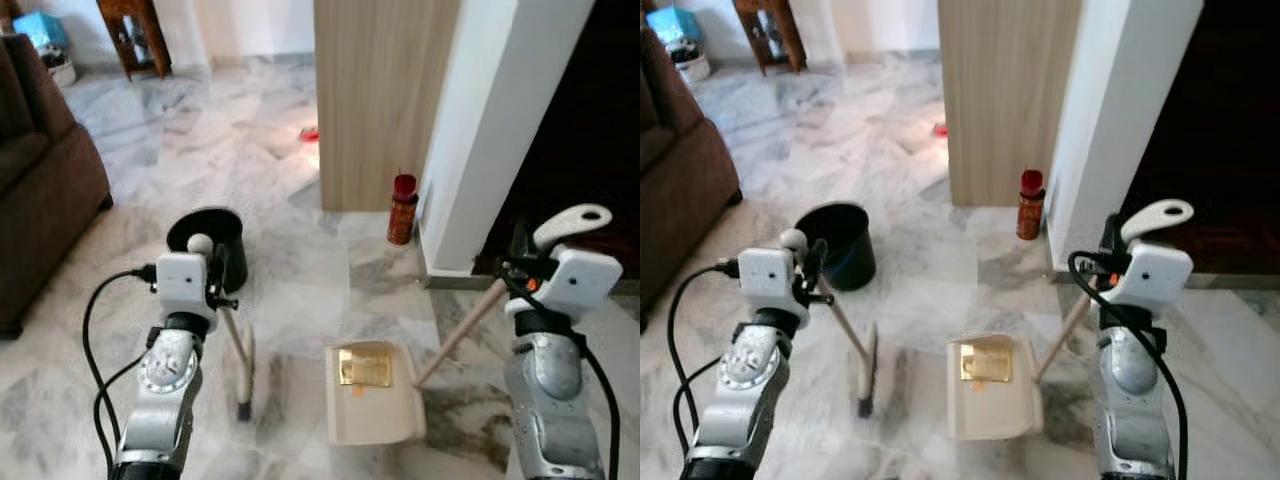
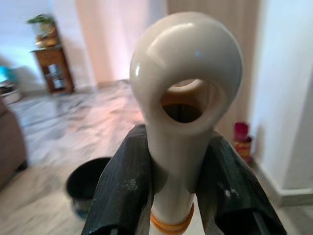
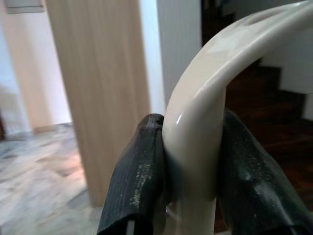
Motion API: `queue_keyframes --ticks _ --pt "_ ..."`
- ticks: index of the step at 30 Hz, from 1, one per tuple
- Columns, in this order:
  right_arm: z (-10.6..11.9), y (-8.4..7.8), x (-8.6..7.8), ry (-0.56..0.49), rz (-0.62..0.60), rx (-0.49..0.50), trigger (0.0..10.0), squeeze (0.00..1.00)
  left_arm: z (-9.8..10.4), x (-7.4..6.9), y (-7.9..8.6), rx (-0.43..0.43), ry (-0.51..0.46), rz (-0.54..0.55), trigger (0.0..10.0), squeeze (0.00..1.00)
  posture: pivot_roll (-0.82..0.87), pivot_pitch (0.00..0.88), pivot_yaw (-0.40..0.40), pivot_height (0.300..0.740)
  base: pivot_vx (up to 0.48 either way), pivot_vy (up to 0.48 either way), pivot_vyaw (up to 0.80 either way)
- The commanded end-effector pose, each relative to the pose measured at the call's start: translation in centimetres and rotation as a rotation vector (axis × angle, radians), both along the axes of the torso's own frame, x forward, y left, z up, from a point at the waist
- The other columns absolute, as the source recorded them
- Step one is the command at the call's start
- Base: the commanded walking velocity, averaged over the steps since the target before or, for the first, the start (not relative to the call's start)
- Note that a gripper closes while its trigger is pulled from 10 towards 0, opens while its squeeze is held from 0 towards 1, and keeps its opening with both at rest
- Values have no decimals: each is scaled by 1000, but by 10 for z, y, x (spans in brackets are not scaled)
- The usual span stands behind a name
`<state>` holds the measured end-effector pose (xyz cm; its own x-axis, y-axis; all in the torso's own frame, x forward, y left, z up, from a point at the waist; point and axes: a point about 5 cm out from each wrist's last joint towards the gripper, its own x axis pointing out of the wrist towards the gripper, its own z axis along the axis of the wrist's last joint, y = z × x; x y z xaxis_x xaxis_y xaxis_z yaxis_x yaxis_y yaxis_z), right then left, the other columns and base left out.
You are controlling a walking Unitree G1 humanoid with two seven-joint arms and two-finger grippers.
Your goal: Sweep floor
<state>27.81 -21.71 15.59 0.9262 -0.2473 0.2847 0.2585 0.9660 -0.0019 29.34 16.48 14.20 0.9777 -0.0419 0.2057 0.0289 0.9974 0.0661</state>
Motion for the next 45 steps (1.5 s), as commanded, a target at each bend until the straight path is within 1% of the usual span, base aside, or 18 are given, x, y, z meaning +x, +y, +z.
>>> queue_keyframes --ticks 1,4,21,45 --pt "9 11 4 -42 38 4 10000 0 9 -2 9 20 -39 27 10000 0 -2 48 42 740 0 360 0" --pt "11 13 4 -48 48 3 10000 0 9 -2 9 20 -39 30 10000 0 -1 61 41 740 0 358 0" --pt "10 12 5 -42 52 17 10000 0 9 -3 10 19 -35 39 10000 0 4 82 39 740 0 356 0" --pt "15 15 5 -59 61 32 10000 0 8 -4 11 23 -25 42 10000 0 7 88 40 740 0 356 0"
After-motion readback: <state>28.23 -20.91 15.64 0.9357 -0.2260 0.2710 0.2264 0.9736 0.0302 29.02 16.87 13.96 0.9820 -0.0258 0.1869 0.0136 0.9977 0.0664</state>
